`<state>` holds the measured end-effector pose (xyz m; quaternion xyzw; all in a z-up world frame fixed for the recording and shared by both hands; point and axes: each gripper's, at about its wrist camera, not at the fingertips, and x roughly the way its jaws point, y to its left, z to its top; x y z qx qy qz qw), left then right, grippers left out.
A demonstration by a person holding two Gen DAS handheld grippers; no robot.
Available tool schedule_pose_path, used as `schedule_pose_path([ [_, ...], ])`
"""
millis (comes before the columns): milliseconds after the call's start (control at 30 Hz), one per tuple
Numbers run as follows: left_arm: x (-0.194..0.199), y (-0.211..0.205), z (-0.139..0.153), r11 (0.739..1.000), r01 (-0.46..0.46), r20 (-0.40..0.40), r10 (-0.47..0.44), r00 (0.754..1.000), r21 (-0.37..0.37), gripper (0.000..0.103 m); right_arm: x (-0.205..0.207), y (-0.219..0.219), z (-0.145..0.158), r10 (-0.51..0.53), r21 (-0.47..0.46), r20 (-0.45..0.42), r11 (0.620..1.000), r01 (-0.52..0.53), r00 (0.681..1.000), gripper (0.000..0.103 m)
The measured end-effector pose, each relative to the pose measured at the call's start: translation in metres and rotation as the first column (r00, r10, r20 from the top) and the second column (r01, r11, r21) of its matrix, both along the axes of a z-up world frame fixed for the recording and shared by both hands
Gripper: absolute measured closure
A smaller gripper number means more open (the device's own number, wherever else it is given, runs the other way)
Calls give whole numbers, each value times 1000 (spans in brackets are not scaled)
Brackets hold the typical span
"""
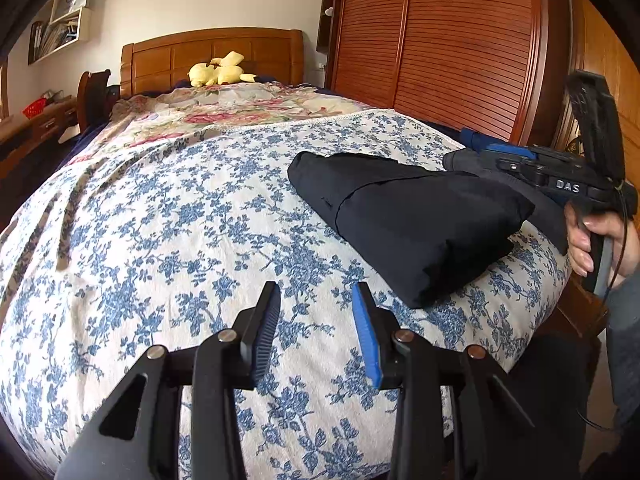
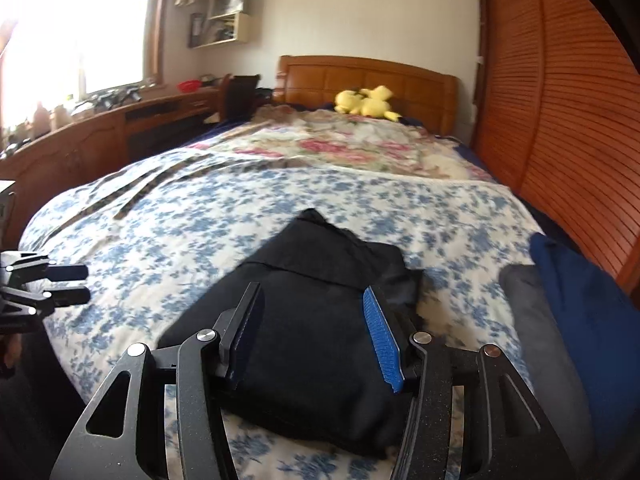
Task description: Fold large clothes
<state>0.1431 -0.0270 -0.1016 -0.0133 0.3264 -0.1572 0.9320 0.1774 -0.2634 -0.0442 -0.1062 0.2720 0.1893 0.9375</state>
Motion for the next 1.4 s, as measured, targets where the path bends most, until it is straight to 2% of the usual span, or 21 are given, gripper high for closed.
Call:
schedule_pose_path([
  [167, -3, 8, -8, 1000, 1, -14, -1, 1000, -16, 68, 22, 5, -30, -51, -71, -77, 996, 46, 996, 50],
  [300, -4, 14, -13, 999, 1, -17, -1, 1000, -32, 68, 31, -15, -74, -89, -90, -176, 993, 74, 980, 50],
  [400, -2, 17, -16, 999, 1, -26, -2, 1000, -40, 68, 34, -24, -109, -89, -97, -190, 993, 72, 978, 49],
  [533, -2, 15, -19, 999, 18, -33, -19, 999, -33, 68, 36, -22, -101, -109, -115, -196, 990, 87, 974, 49],
  [633, -3, 13, -22, 999, 27, -35, -28, 999, -36, 68, 30, -12, -80, -145, -151, -156, 981, 121, 977, 50],
  [767, -3, 14, -25, 999, 28, -42, -30, 999, -42, 68, 15, 12, -53, -69, -106, -114, 993, 57, 991, 50],
  [867, -4, 14, -25, 999, 27, -43, -29, 999, -41, 68, 7, 38, -46, 6, -87, -121, 996, -16, 993, 50],
  [967, -5, 16, -25, 999, 21, -42, -23, 999, -38, 68, 1, 61, -53, 71, -88, -141, 993, -84, 987, 50],
  [1067, -6, 18, -25, 999, 17, -41, -18, 999, -37, 68, 1, 73, -78, 80, -124, -169, 987, -102, 982, 50],
  [1167, -5, 19, -26, 999, 14, -46, -16, 999, -35, 68, 4, 67, -99, 82, -66, -210, 993, -98, 974, 49],
  [1267, -3, 19, -29, 999, 19, -56, -21, 998, -37, 68, 0, 69, -101, 86, -86, -186, 991, -103, 979, 49],
  [1400, 0, 16, -31, 999, 32, -59, -34, 998, -34, 68, -7, 66, -88, 71, -100, -166, 991, -89, 983, 50],
])
